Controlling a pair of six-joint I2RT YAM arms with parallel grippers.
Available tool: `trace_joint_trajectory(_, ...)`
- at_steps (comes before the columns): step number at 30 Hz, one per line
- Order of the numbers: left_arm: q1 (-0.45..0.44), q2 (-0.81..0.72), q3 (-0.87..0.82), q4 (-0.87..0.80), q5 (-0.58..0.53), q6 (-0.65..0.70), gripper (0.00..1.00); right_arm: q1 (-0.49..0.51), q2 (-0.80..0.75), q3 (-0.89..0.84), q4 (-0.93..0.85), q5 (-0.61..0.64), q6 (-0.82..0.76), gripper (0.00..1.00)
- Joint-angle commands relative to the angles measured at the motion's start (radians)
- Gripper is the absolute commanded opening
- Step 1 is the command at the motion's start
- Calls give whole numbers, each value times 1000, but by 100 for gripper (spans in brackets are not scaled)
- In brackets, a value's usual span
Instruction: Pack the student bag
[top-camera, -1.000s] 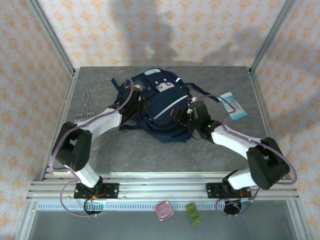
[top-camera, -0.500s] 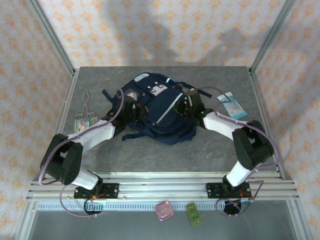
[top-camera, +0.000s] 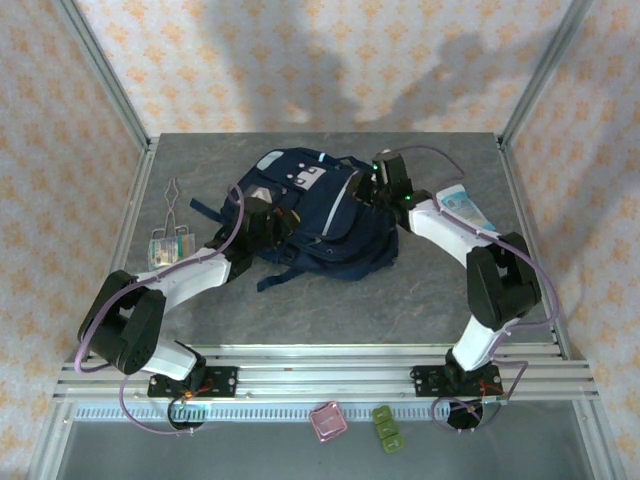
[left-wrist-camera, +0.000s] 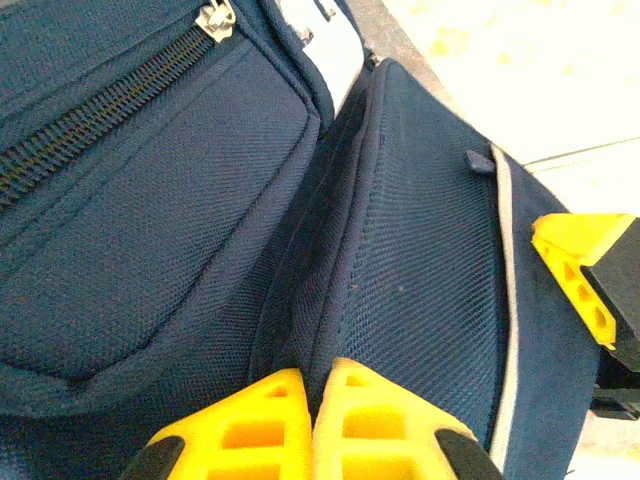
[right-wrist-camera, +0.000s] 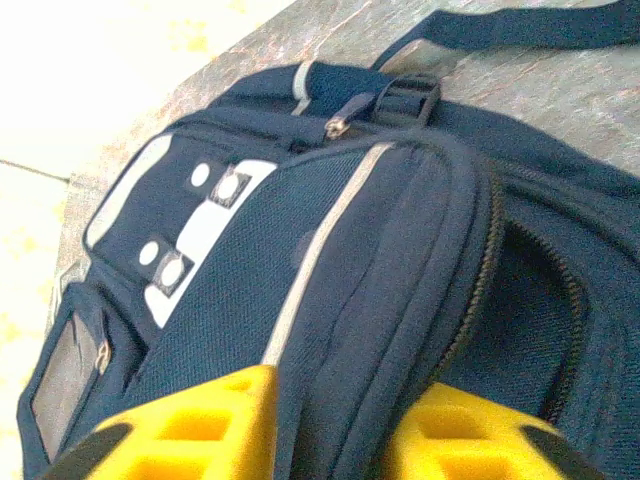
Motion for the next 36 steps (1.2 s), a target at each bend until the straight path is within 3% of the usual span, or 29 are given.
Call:
trace_joint_trajectory(1,-23,-44,4,144,11,-101,0,-13,-27,35,-88,78,-52,39)
trace_joint_trajectory(11,-41,-68,20,136,-46,-213,0,99,-334,-154,-192,221,-52,43)
trace_joint_trajectory(17,-47,-59,39,141,-48,-228,0,234,-470,-304,-104,155,-3,43)
trace_joint_trajectory(23,-63,-44,64,150,-51,-228,0,376,-393,-337,-1,132,68,43)
trace_joint_trajectory(30,-83,-33,83,155,-49,-236,0,385,-265,-260,33,119,115,38)
trace_joint_trajectory(36,-97,-23,86,179,-37,-246,0,385,-186,-211,-22,258,180,41)
